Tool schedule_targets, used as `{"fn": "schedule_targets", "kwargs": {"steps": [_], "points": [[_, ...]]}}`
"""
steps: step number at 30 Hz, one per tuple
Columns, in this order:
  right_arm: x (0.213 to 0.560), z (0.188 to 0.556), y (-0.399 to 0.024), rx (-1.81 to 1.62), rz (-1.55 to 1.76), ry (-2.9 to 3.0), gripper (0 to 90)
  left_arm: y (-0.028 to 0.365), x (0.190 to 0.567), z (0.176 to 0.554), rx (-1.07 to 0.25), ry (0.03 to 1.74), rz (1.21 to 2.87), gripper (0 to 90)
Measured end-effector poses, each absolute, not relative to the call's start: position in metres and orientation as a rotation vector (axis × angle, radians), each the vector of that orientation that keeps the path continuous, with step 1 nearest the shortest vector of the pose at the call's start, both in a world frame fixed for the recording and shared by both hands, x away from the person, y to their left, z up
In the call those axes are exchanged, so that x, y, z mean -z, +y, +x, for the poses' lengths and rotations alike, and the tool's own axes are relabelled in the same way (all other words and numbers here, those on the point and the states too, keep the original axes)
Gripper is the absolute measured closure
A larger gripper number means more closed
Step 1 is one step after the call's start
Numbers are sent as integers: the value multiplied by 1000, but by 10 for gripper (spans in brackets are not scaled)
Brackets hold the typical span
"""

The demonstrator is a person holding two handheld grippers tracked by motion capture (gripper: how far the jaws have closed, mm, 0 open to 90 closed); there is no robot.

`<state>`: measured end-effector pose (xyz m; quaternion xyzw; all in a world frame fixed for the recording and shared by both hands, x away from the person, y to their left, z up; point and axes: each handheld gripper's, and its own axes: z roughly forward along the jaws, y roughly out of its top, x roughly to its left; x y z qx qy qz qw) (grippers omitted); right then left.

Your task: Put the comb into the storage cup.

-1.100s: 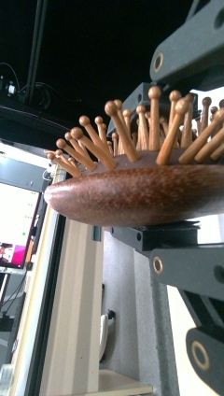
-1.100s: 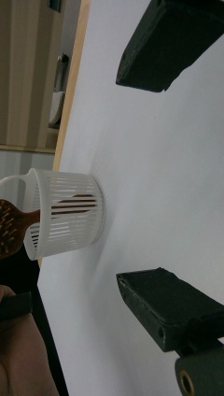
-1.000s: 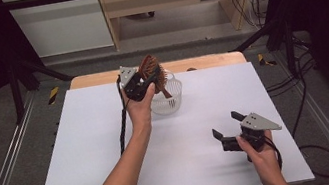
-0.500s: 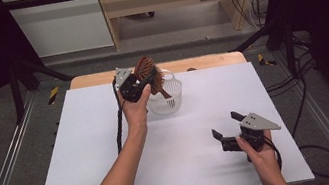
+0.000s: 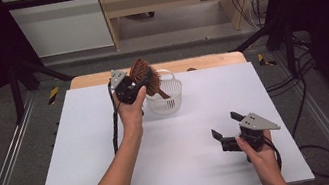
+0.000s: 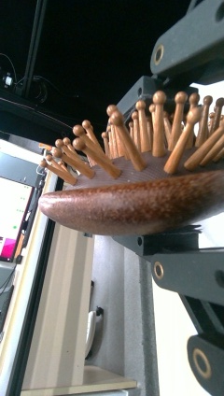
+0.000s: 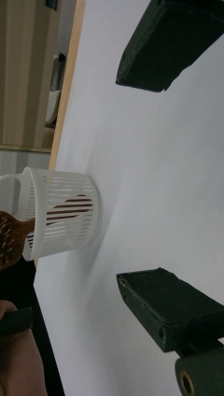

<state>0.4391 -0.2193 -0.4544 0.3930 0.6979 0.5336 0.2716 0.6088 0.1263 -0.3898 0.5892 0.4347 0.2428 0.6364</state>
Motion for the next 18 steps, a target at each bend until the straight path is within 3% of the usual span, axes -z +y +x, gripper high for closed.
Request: {"fn": "schedule_targets", "kwargs": {"steps": [18], "points": [[455,439,-218,-1437,1067,1883,60,139,395,610,-521,1019,1340,460]]}}
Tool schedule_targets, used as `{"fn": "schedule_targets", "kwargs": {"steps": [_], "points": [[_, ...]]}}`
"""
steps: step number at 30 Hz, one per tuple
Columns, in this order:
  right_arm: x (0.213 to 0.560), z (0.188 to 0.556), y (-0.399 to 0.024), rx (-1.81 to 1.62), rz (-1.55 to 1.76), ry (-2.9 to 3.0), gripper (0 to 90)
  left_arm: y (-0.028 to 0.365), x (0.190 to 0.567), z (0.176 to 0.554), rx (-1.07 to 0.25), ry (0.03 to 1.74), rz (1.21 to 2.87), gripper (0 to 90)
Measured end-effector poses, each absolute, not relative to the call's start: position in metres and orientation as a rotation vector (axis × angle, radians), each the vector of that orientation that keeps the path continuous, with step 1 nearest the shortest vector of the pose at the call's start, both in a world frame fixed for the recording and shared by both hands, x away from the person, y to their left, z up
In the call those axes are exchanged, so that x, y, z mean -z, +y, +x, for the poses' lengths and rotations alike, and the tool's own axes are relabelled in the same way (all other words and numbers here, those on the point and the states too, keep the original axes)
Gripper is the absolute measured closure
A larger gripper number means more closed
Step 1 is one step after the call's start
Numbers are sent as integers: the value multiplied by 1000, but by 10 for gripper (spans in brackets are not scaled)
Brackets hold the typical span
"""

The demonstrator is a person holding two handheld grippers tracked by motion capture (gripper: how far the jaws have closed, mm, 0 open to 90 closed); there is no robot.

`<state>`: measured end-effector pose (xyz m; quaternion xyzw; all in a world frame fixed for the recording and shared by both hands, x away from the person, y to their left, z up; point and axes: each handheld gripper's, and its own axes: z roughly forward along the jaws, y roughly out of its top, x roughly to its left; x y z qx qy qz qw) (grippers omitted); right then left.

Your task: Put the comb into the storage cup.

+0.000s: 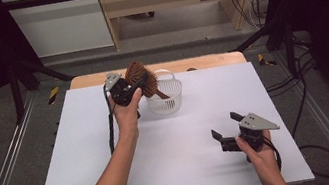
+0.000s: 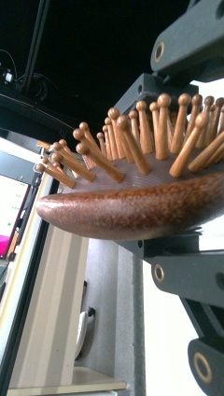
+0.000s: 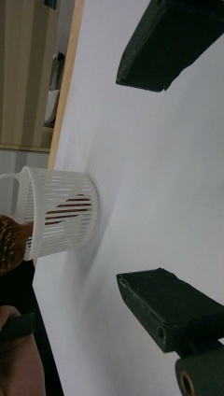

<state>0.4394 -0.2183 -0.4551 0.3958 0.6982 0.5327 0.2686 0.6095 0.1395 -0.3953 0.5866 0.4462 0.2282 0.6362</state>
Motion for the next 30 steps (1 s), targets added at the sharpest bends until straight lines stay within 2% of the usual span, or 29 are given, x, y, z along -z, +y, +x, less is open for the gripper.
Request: {"fn": "schedule_targets", "kwargs": {"steps": [30], "points": [[457,440,-218,-1434,1075,1891,59,151,401,614,-487,1033,1342,441]]}}
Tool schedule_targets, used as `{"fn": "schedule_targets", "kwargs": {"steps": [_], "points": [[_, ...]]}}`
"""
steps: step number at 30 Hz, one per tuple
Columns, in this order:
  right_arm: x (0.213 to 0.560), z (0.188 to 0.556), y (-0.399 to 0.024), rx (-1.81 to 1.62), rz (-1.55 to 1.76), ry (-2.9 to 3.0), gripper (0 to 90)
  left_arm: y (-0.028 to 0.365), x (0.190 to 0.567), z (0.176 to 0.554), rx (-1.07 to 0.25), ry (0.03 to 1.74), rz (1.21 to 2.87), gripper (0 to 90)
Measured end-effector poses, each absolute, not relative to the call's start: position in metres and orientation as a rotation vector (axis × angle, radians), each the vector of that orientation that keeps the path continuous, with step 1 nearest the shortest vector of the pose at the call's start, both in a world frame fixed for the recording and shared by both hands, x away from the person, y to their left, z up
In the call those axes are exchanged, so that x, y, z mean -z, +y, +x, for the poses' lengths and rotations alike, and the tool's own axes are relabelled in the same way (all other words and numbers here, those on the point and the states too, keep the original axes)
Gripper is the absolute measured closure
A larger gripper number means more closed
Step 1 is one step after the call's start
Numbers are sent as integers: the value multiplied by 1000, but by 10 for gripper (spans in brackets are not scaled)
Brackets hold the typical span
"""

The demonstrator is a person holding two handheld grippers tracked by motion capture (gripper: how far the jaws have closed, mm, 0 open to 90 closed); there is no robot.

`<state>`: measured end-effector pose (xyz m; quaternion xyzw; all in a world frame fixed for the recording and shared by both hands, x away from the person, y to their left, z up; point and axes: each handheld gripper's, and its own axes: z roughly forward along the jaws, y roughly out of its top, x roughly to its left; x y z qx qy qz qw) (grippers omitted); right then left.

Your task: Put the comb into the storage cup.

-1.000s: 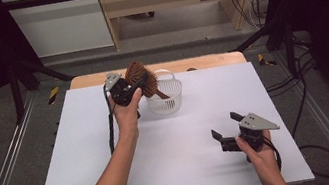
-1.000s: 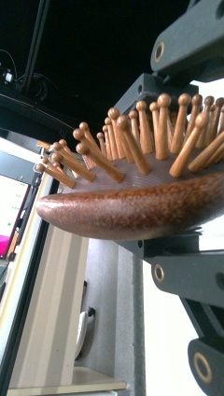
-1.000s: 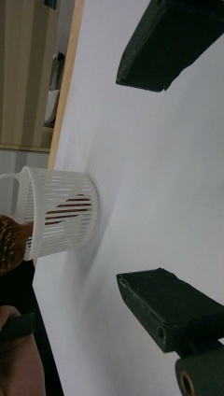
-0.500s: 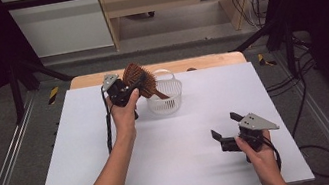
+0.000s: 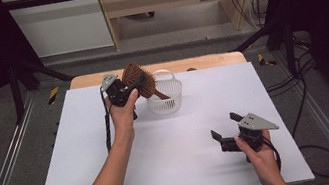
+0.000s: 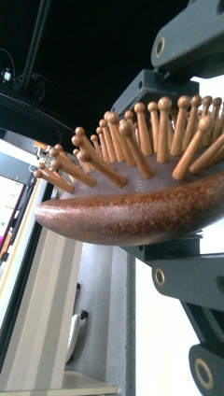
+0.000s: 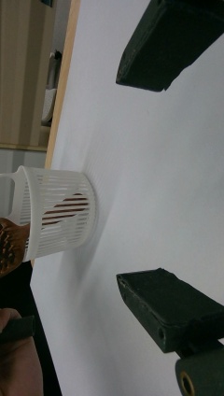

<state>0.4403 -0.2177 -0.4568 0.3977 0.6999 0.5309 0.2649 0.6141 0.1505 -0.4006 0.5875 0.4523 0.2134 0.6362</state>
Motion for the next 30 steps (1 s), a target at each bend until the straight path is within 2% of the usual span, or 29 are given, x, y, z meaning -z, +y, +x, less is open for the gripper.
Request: {"fn": "schedule_targets", "kwargs": {"steps": [22,30], "points": [[457,440,-218,-1439,1080,1892,59,153,402,615,-478,1064,1339,398],[457,440,-218,-1438,1078,1895,58,154,405,617,-478,1097,1349,353]]}}
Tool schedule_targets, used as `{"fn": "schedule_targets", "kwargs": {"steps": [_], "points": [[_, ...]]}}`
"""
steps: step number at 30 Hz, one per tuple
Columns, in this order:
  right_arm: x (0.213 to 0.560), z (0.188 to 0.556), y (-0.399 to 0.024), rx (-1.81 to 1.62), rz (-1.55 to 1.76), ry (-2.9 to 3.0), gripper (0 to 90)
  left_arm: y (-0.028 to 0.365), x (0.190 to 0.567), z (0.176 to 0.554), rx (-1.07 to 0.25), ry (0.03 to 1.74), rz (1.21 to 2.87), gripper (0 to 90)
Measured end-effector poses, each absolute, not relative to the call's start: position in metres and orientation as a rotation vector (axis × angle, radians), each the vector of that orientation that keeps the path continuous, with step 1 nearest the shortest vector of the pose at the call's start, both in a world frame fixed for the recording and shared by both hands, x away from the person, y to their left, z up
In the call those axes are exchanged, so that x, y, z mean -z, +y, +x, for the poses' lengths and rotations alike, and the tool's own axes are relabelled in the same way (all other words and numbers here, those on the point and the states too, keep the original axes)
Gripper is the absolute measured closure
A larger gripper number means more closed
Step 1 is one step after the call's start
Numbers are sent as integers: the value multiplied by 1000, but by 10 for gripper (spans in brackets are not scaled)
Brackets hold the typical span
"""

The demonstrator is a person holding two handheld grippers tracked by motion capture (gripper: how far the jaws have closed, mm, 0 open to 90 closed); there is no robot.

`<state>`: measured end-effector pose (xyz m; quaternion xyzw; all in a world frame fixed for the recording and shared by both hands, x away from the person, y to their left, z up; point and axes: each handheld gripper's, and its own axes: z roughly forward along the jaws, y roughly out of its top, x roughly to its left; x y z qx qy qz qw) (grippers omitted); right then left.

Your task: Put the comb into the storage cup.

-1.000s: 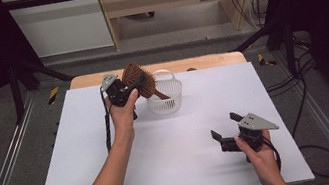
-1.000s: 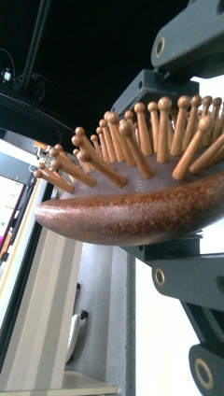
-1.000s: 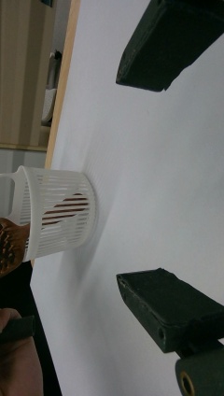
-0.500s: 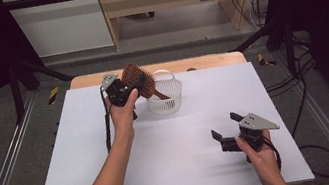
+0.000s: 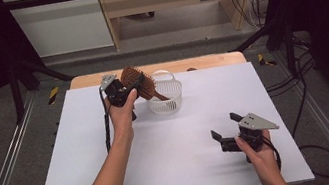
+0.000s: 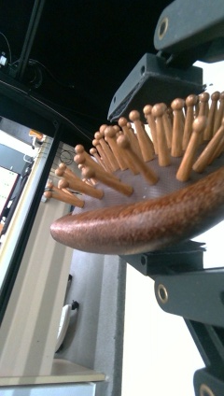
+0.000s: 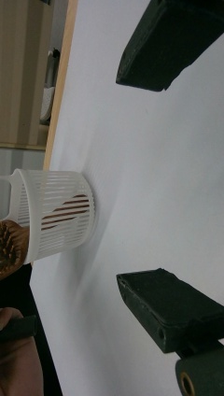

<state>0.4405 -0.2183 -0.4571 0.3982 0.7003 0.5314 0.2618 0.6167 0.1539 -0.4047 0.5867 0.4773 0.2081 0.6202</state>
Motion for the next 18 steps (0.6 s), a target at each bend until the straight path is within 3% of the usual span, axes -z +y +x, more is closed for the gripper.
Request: {"fn": "schedule_targets", "kwargs": {"steps": [18], "points": [[457,441,-219,-1440,1075,1898,58,148,411,620,-489,1124,1355,319]]}}
